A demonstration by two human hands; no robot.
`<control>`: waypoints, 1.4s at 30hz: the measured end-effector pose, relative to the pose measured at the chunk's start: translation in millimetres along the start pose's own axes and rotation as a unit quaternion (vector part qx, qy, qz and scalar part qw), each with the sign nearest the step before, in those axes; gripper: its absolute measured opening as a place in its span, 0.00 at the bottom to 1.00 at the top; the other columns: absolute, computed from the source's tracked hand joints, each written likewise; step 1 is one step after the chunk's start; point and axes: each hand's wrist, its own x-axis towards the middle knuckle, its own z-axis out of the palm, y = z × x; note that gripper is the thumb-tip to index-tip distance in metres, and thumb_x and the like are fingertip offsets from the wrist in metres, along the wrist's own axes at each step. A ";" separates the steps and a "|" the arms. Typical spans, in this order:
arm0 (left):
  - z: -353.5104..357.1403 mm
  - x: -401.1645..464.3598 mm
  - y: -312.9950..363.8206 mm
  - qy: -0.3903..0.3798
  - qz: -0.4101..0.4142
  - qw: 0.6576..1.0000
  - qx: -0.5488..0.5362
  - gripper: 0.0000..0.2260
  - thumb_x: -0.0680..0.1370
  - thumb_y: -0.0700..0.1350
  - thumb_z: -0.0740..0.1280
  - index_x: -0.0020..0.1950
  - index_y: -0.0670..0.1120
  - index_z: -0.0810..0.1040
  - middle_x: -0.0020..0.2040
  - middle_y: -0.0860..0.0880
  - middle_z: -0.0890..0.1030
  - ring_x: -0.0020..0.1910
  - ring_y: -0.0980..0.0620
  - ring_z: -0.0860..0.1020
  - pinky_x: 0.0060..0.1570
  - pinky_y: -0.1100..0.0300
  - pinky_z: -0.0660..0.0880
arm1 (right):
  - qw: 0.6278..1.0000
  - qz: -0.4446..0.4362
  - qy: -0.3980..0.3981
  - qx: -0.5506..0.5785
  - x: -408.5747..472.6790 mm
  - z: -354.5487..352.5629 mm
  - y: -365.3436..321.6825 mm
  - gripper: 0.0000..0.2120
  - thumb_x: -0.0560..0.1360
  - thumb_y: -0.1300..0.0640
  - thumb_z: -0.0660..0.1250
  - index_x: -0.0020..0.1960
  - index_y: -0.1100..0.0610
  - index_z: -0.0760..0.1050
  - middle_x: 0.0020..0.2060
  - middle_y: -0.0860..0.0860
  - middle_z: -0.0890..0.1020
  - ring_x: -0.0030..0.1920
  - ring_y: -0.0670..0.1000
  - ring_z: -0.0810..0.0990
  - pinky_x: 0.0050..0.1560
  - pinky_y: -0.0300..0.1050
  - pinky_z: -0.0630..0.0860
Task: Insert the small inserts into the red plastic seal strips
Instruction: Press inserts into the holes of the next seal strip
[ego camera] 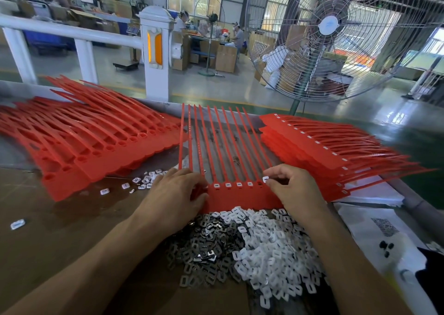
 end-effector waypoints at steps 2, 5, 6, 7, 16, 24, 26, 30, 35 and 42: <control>0.3 -0.3 -0.6 0.000 -0.001 1.000 -0.002 0.13 0.79 0.58 0.66 0.62 0.59 0.78 0.58 0.60 0.77 0.61 0.56 0.71 0.67 0.52 0.67 | 1.000 -0.006 -0.002 -0.004 1.2 1.5 0.6 0.08 0.78 0.61 0.73 0.54 0.49 0.85 0.45 0.37 0.83 0.48 0.26 0.77 0.44 0.18 0.67; 0.6 -0.3 -1.0 0.000 0.000 1.000 -0.001 0.13 0.79 0.58 0.66 0.62 0.59 0.78 0.58 0.61 0.77 0.60 0.56 0.71 0.67 0.52 0.67 | 1.000 -0.013 -0.002 -0.025 3.7 4.9 1.5 0.09 0.78 0.62 0.73 0.54 0.50 0.86 0.44 0.36 0.83 0.46 0.25 0.77 0.44 0.18 0.68; 0.5 -0.2 -1.1 -0.002 0.001 1.000 0.000 0.13 0.79 0.58 0.66 0.62 0.59 0.78 0.59 0.61 0.76 0.61 0.56 0.71 0.67 0.52 0.67 | 0.999 -0.013 -0.002 -0.033 4.5 6.0 1.7 0.09 0.78 0.62 0.73 0.55 0.51 0.86 0.43 0.36 0.83 0.45 0.27 0.78 0.45 0.19 0.68; 0.5 0.0 -1.1 -0.003 0.001 1.000 0.000 0.13 0.79 0.58 0.66 0.62 0.59 0.78 0.59 0.61 0.76 0.61 0.56 0.71 0.67 0.52 0.67 | 0.999 -0.012 -0.003 -0.042 5.3 7.1 1.9 0.09 0.78 0.62 0.72 0.55 0.51 0.86 0.44 0.37 0.83 0.45 0.28 0.79 0.45 0.19 0.69; -0.4 0.2 0.6 -0.004 0.003 1.000 0.001 0.13 0.79 0.57 0.66 0.62 0.58 0.78 0.59 0.60 0.77 0.61 0.54 0.72 0.67 0.51 0.67 | 0.994 -0.017 -0.024 -0.105 7.1 11.2 -4.6 0.09 0.80 0.59 0.71 0.59 0.54 0.85 0.55 0.47 0.85 0.54 0.43 0.81 0.57 0.38 0.75; -1.7 0.2 1.4 -0.008 -0.001 1.000 0.000 0.13 0.79 0.58 0.66 0.63 0.58 0.78 0.59 0.60 0.77 0.62 0.54 0.71 0.67 0.51 0.66 | 0.992 -0.026 -0.032 -0.122 6.1 11.3 -6.5 0.08 0.80 0.58 0.71 0.59 0.53 0.85 0.54 0.46 0.84 0.52 0.43 0.79 0.54 0.34 0.73; -1.6 -0.3 1.3 -0.009 -0.003 1.000 -0.001 0.13 0.79 0.58 0.66 0.63 0.58 0.78 0.59 0.60 0.77 0.62 0.54 0.71 0.67 0.51 0.66 | 0.991 -0.023 -0.033 -0.125 5.5 12.1 -7.1 0.09 0.81 0.58 0.71 0.59 0.53 0.85 0.54 0.47 0.82 0.54 0.45 0.79 0.58 0.39 0.74; -2.1 -0.6 1.7 -0.011 -0.002 1.000 0.000 0.13 0.79 0.58 0.66 0.63 0.58 0.77 0.59 0.60 0.76 0.61 0.55 0.71 0.67 0.51 0.67 | 0.991 -0.015 -0.041 -0.128 4.9 12.3 -8.5 0.10 0.81 0.57 0.70 0.61 0.52 0.84 0.55 0.46 0.81 0.55 0.45 0.79 0.60 0.40 0.74; -2.4 -0.7 1.6 -0.012 -0.003 1.000 -0.008 0.13 0.79 0.58 0.66 0.63 0.58 0.78 0.59 0.60 0.76 0.62 0.55 0.71 0.67 0.50 0.67 | 0.995 0.019 -0.027 -0.090 0.2 7.9 -6.8 0.16 0.81 0.60 0.68 0.68 0.51 0.80 0.59 0.45 0.84 0.57 0.42 0.79 0.59 0.37 0.71; -2.6 -1.1 2.1 -0.010 -0.003 1.000 -0.003 0.13 0.79 0.58 0.66 0.63 0.58 0.77 0.59 0.60 0.76 0.62 0.55 0.70 0.67 0.51 0.66 | 0.992 0.032 0.102 -0.061 0.0 -15.5 -2.0 0.12 0.81 0.62 0.66 0.60 0.52 0.84 0.54 0.47 0.86 0.55 0.47 0.81 0.56 0.41 0.72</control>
